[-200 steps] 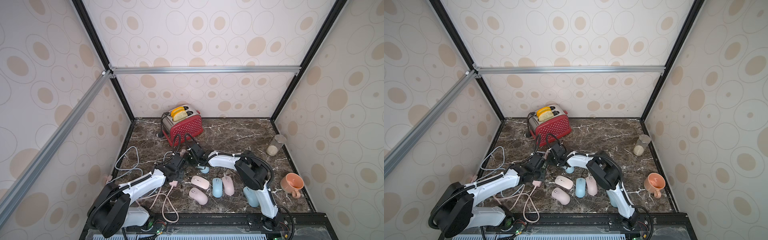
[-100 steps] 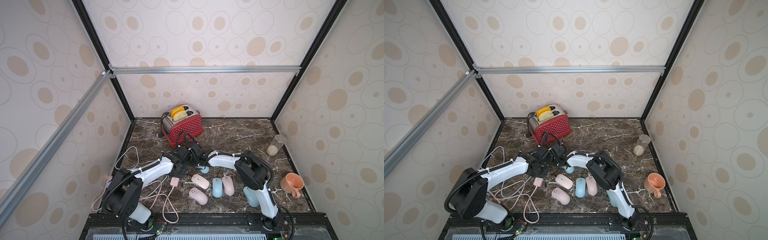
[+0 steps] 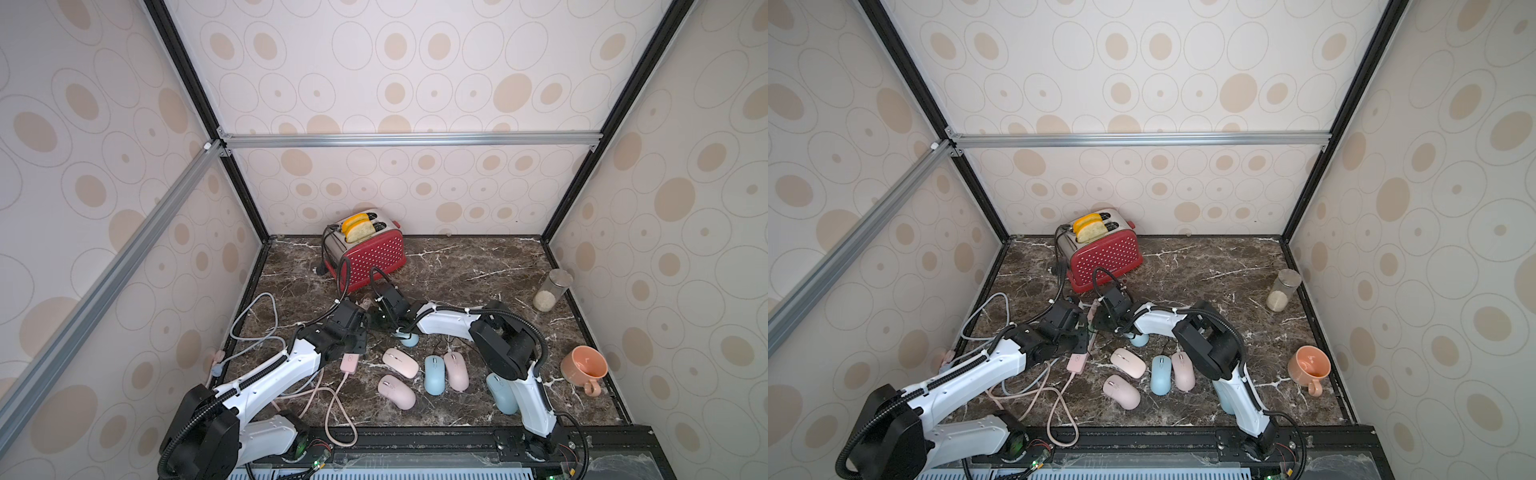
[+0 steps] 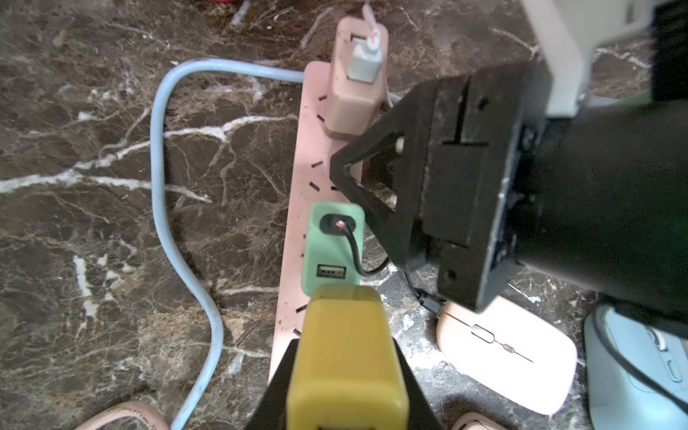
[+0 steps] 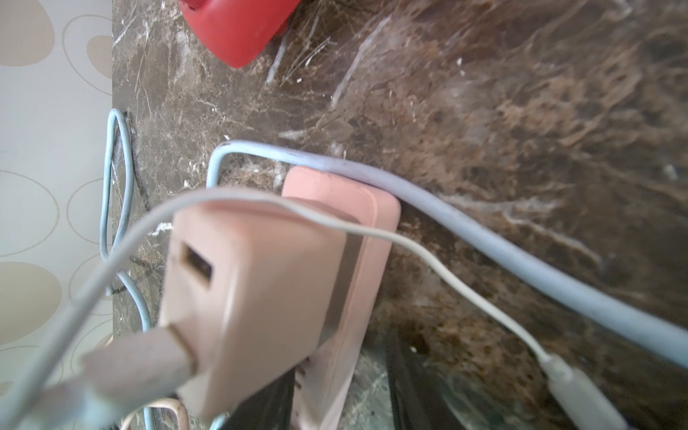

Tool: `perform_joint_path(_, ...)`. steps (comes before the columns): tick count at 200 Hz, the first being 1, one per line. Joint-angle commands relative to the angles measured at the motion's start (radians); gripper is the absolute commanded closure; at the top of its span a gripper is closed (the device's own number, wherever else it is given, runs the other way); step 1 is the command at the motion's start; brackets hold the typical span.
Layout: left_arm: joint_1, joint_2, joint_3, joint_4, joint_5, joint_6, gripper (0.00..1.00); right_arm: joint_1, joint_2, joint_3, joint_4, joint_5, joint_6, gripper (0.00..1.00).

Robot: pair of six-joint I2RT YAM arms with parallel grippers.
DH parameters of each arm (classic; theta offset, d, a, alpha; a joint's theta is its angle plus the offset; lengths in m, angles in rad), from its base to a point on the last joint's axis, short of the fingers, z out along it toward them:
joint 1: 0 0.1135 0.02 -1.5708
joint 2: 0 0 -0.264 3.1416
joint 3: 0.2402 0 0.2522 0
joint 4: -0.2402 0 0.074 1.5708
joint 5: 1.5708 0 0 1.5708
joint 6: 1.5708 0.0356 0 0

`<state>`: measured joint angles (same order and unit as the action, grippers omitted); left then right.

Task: Unplug the wireless mouse
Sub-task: Remove the plug from the socket, then place the plug at the center of the board.

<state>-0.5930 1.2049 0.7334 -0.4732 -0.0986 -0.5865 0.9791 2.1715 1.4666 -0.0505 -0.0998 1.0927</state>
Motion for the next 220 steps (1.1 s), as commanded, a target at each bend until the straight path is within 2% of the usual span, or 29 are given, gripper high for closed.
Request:
perform_joint_path(1, 0.006, 0.007, 0.085, -0.101, -0.108, -0.051, 1.00, 0.012, 0.107, -0.070, -0.207, 0.035, 0.006, 0.57)
perform_joint_path(21, 0.049, -0.005, 0.116, -0.217, -0.249, -0.081, 1.00, 0.013, 0.106, -0.072, -0.204, 0.035, 0.005, 0.57)
perform_joint_path(52, 0.132, -0.069, 0.098, -0.187, -0.395, -0.116, 1.00, 0.013, 0.096, -0.085, -0.196, 0.038, 0.004, 0.57)
perform_joint_path(68, 0.181, -0.020, 0.124, -0.200, -0.479, -0.127, 1.00, 0.013, 0.090, -0.091, -0.195, 0.042, 0.003, 0.56)
perform_joint_path(90, 0.203, 0.115, 0.187, -0.248, -0.622, -0.160, 1.00, 0.012, 0.085, -0.096, -0.193, 0.047, 0.001, 0.56)
perform_joint_path(108, 0.250, 0.216, 0.212, -0.256, -0.636, -0.205, 1.00, 0.012, 0.077, -0.104, -0.190, 0.054, 0.003, 0.56)
perform_joint_path(133, 0.297, 0.269, 0.196, -0.182, -0.562, -0.211, 1.00, 0.008, 0.056, -0.114, -0.187, 0.066, -0.011, 0.55)
perform_joint_path(150, 0.308, 0.265, 0.168, -0.109, -0.521, -0.207, 0.70, 0.008, 0.038, -0.116, -0.189, 0.081, -0.027, 0.54)
perform_joint_path(177, 0.353, 0.254, 0.125, -0.048, -0.421, -0.208, 0.43, 0.011, 0.012, -0.119, -0.184, 0.098, -0.057, 0.49)
perform_joint_path(197, 0.367, 0.241, 0.113, -0.020, -0.360, -0.204, 0.27, 0.011, -0.006, -0.123, -0.168, 0.105, -0.084, 0.43)
perform_joint_path(220, 0.367, 0.209, 0.117, -0.014, -0.323, -0.200, 0.18, 0.011, -0.034, -0.125, -0.149, 0.118, -0.123, 0.37)
